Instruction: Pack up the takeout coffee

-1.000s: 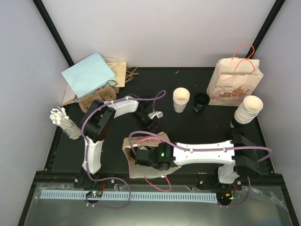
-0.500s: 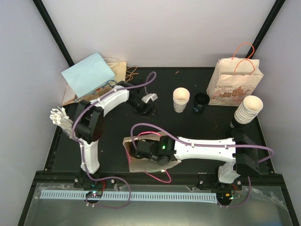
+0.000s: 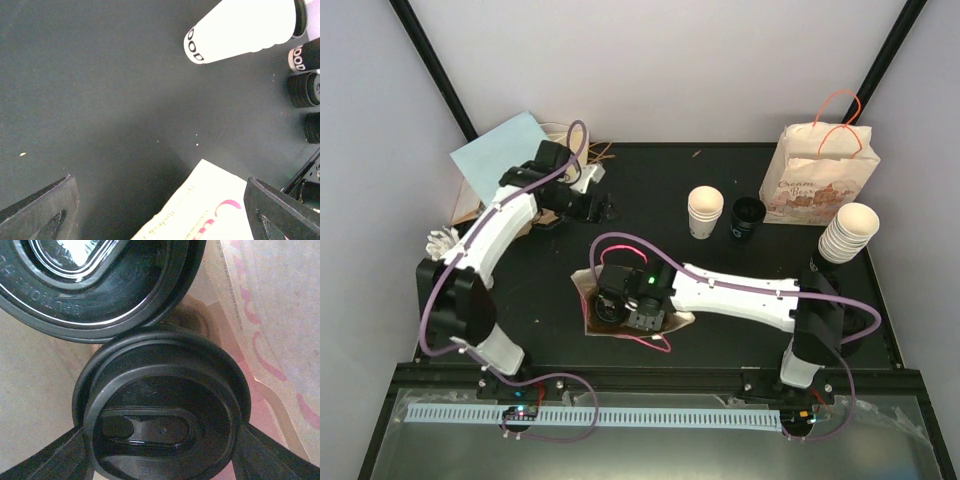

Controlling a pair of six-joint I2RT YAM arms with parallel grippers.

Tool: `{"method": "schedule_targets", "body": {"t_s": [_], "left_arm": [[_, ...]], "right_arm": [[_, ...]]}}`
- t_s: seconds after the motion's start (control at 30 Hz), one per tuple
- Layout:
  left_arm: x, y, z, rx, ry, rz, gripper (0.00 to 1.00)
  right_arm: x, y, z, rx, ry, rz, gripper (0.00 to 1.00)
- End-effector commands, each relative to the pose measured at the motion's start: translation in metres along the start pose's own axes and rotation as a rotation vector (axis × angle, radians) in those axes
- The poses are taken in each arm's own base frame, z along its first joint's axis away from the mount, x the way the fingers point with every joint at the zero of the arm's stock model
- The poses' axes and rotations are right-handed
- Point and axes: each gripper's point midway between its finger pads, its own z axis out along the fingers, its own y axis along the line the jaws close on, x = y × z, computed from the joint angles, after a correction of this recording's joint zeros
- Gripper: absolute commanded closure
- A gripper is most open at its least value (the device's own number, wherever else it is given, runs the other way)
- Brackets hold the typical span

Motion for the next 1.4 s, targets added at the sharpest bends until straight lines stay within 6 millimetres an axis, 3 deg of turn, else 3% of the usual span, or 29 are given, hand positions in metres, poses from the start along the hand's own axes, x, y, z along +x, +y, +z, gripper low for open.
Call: {"method": "schedule_targets", "body": {"t_s": [0.0, 0.33, 0.53, 0.7, 1.0, 1.37], "left_arm": [[-0.009, -0.006, -0.032, -0.053, -0.107, 0.008, 0.07], [0.009, -0.028, -0.078, -0.063, -0.192, 0.036, 0.07], [0.033, -0.035, -0.098, -0.078, -0.223, 0.061, 0.07], [0.048, -0.036, -0.101, -0.073, -0.219, 0.061, 0.07], [0.066, -0.053, -0.112, -0.009, -0.206, 0.080, 0.07], [0.073, -0.071, -0.145, -0.012, -0.299, 0.150, 0.07]], "right_arm": [[-0.006, -0.001, 0.019, -0.070, 0.061, -0.031, 0.50], [-0.013, -0.025, 0.042, -0.086, 0.128, -0.011, 0.49], [-0.006, -0.014, 0.063, -0.122, 0.180, -0.019, 0.49], [0.007, -0.007, 0.075, -0.137, 0.219, -0.019, 0.49], [0.006, -0.014, 0.078, -0.097, 0.253, 0.000, 0.49], [0.000, -0.019, 0.074, -0.076, 0.240, 0.019, 0.49]]}}
